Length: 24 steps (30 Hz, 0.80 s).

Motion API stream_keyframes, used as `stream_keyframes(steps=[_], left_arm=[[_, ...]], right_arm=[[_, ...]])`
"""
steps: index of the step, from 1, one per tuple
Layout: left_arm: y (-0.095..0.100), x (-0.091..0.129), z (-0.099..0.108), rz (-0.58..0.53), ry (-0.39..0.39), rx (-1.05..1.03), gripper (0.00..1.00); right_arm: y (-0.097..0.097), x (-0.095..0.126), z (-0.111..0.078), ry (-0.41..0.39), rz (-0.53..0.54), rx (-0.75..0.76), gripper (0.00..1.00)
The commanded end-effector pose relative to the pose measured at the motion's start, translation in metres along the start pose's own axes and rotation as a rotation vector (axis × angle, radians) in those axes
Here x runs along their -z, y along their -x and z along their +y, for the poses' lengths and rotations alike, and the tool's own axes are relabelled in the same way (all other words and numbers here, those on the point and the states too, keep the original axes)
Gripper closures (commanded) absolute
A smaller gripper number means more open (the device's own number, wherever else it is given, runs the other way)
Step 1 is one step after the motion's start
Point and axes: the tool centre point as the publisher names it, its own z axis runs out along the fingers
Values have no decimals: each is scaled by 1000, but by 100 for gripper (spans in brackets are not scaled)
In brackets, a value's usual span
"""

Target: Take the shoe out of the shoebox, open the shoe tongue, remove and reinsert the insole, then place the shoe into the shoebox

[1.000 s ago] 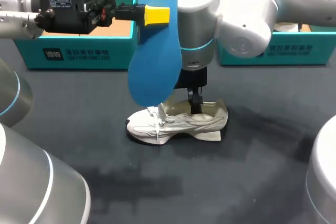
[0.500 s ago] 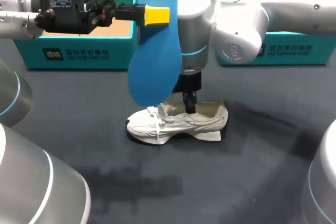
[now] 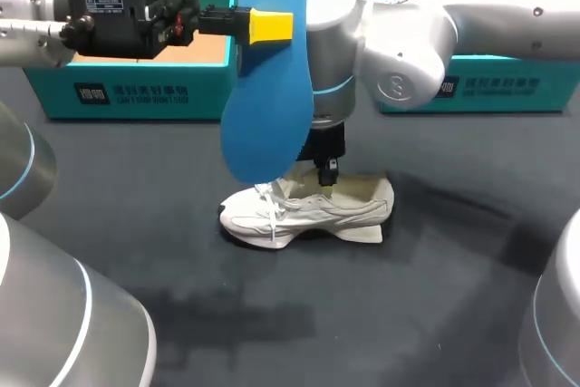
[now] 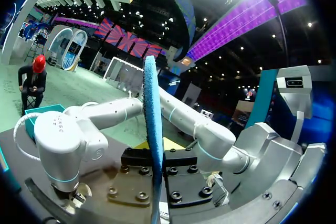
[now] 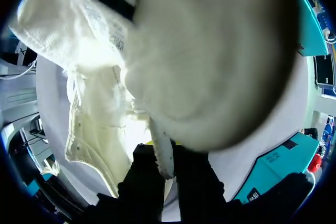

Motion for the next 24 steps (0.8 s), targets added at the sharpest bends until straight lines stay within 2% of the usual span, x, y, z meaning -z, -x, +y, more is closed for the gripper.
stream_keyframes(steps=[1,8,12,14,15,18,20,21,24], left_arm=[[1,-2,-1,1,4,0,100],[1,-2,-1,1,4,0,100],[1,-2,-1,1,4,0,100],[1,-2,-1,1,4,0,100],[1,-2,-1,1,4,0,100],[1,-2,-1,1,4,0,100],[1,-2,-1,1,4,0,100],[1,-2,-1,1,4,0,100],[1,-2,-1,1,4,0,100]], right_arm=[[-2,9,-6,-6,18,-30,100],[-12,27,-22,-13,74,-185,100],[-21,35,-32,-12,98,-357,100],[-26,38,-35,15,114,-448,100],[-29,40,-36,4,121,-504,100],[-37,45,-32,37,169,-665,100],[-42,46,-27,82,250,-797,100],[-46,49,-24,93,241,-851,100],[-46,49,-24,93,241,-851,100]])
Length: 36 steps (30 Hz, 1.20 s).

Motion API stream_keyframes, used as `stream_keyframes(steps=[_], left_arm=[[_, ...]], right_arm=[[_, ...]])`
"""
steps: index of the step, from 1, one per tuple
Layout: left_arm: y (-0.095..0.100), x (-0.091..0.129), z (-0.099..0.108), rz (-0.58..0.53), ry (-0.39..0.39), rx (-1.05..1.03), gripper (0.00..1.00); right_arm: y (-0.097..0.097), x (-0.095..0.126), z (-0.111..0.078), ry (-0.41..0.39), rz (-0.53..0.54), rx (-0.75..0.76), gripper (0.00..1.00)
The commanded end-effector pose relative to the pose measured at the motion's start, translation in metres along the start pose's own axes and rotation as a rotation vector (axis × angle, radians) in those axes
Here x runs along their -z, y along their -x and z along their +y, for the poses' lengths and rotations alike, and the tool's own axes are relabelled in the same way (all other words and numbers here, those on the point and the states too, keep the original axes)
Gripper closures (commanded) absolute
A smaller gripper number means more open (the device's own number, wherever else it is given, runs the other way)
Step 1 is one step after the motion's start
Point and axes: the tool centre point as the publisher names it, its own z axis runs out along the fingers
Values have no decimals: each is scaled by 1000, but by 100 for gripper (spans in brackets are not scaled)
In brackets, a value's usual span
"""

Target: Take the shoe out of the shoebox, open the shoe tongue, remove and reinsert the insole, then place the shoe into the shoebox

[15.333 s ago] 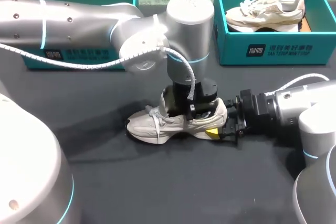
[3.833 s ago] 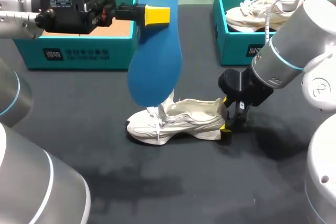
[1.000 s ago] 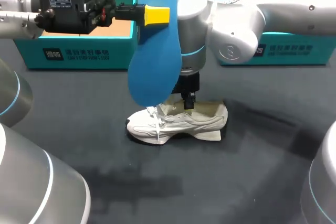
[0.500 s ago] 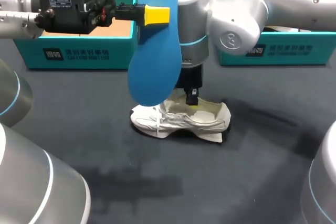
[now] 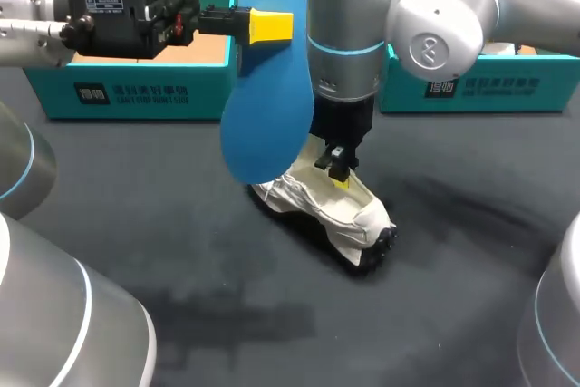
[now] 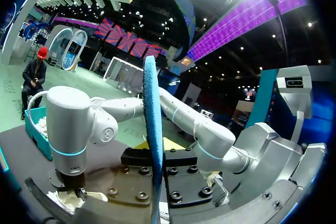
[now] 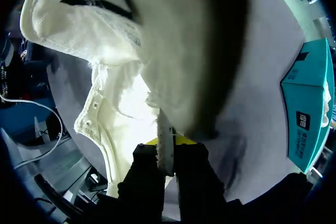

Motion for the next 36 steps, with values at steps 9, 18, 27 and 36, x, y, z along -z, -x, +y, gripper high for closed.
stream_keyframes(steps=[9,18,27,36], left_arm=[[1,-2,-1,1,4,0,100],[1,-2,-1,1,4,0,100],[1,-2,-1,1,4,0,100],[1,-2,-1,1,4,0,100]], right_arm=[[-2,-1,-2,62,91,-287,100],[-21,-20,6,87,174,-570,100],[-27,-25,8,117,196,-630,100],[-25,-38,8,122,217,-619,100]])
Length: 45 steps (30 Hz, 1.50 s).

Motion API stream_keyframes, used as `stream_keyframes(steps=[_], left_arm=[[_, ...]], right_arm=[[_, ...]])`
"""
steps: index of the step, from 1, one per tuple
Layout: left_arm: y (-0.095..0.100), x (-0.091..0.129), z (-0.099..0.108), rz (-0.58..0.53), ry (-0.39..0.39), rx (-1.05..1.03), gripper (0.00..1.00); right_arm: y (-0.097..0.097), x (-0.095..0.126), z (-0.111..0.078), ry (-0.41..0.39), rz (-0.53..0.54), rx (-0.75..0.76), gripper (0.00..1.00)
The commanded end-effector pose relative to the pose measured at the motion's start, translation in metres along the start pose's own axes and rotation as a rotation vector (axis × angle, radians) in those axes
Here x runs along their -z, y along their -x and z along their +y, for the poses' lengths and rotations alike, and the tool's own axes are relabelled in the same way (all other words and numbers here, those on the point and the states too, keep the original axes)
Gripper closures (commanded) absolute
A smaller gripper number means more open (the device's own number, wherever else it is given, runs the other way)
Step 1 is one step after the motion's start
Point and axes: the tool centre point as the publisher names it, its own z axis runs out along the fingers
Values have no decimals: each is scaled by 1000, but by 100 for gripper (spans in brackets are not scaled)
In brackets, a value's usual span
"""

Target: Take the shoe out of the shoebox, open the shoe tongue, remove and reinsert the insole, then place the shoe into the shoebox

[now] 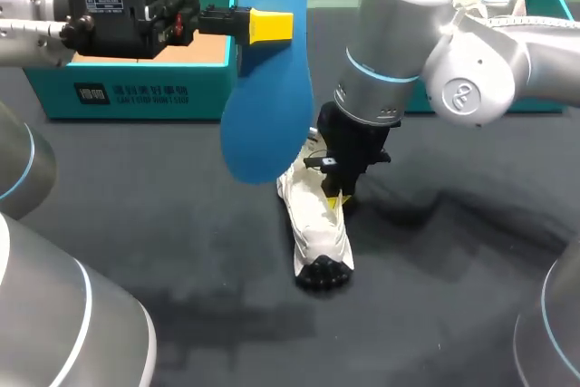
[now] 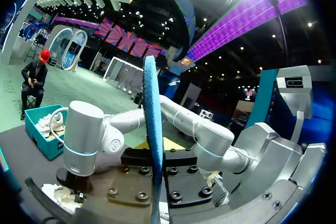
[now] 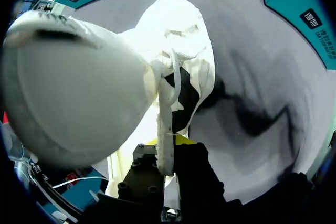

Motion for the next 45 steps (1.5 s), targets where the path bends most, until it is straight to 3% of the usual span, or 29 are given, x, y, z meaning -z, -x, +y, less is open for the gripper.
stream_keyframes(steps=[1,13,14,15,16,23,27,39,41,45], left_arm=[[1,-2,-1,1,4,0,100],[1,-2,-1,1,4,0,100],[1,-2,-1,1,4,0,100],[1,-2,-1,1,4,0,100],[1,-2,-1,1,4,0,100],[1,-2,-1,1,4,0,100],[1,-2,-1,1,4,0,100],[1,-2,-1,1,4,0,100],[-3,-5,-11,30,-5,-151,100],[8,-5,-18,37,-35,-354,100]], right_arm=[[4,-10,0,0,19,-3,100],[11,-27,-7,7,85,2,98],[11,-26,-7,8,86,2,63],[12,-24,-8,10,89,1,36],[12,-21,-9,15,92,1,0],[20,12,-18,15,204,-38,0],[29,40,-26,91,354,-5,0],[29,40,-26,91,354,-5,0],[28,41,-27,139,461,26,0],[27,57,-30,198,589,21,0]])
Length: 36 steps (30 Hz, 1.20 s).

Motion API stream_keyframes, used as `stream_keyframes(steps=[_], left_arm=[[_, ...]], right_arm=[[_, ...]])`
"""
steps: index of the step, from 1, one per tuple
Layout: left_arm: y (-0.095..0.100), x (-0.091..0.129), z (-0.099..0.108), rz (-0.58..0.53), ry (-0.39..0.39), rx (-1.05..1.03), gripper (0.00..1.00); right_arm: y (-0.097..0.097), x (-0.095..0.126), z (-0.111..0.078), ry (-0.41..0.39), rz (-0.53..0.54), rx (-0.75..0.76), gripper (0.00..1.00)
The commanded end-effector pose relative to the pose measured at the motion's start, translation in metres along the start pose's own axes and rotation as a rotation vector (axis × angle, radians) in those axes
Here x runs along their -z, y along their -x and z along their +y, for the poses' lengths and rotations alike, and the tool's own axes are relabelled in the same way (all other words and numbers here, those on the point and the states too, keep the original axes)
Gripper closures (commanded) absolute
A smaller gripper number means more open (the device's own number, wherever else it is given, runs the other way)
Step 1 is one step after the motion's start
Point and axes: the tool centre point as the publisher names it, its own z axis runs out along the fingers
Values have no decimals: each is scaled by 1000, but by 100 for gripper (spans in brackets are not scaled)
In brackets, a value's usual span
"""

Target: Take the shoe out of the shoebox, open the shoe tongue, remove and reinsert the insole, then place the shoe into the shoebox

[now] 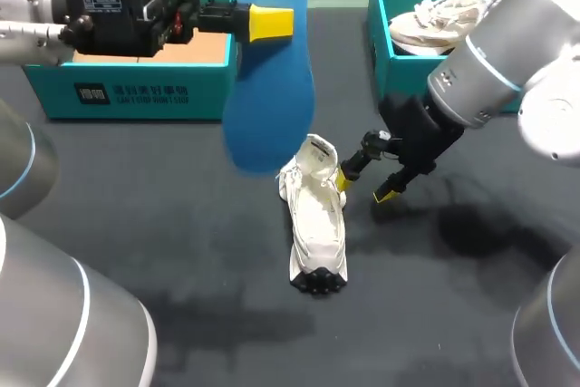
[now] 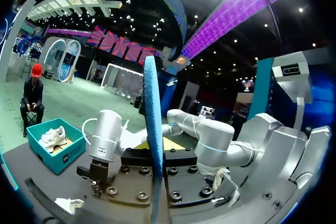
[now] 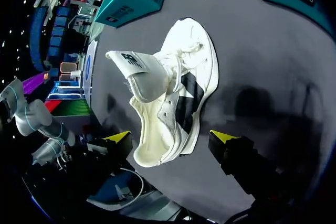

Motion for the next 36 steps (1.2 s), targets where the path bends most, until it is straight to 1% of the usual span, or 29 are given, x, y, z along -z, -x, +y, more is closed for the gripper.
stream_keyframes(steps=[1,2,3,4,5,6,8,9,10,21,22,24,28,29,31,32,36], left_arm=[[17,-5,-10,32,-25,-265,100],[21,-4,-13,22,-11,-339,100],[25,-3,-15,13,-2,-384,100],[29,-2,-18,14,-6,-416,100],[34,-1,-21,2,8,-465,100],[38,-1,-23,-4,28,-524,100],[44,1,-28,5,33,-631,100],[46,3,-29,14,28,-735,100],[50,6,-28,29,7,-811,100],[50,6,-28,29,7,-811,100],[48,5,-26,48,17,-868,100],[50,3,-21,61,38,-950,100],[50,3,-9,89,54,-1148,100],[51,4,-6,88,47,-1170,100],[52,6,-1,77,32,-1332,100],[53,8,2,80,-10,-1420,100],[53,8,2,80,-10,-1420,100]], right_arm=[[5,13,-10,83,199,16,0],[4,17,-11,89,217,9,0],[3,21,-11,96,257,3,0],[2,24,-10,94,280,5,0],[0,26,-9,104,300,-8,0],[0,29,-9,112,351,-4,0],[-2,34,-7,137,416,1,0],[-2,36,-6,130,432,10,0],[-2,36,-6,130,432,10,0],[-2,36,-6,130,432,10,0],[-6,39,-3,119,448,4,0],[-9,47,2,118,448,-73,0],[-23,62,8,107,471,-118,0],[-26,66,9,114,485,-126,0],[-31,73,11,122,509,-137,0],[-34,76,12,131,528,-142,0],[-36,79,13,126,541,-137,0]])
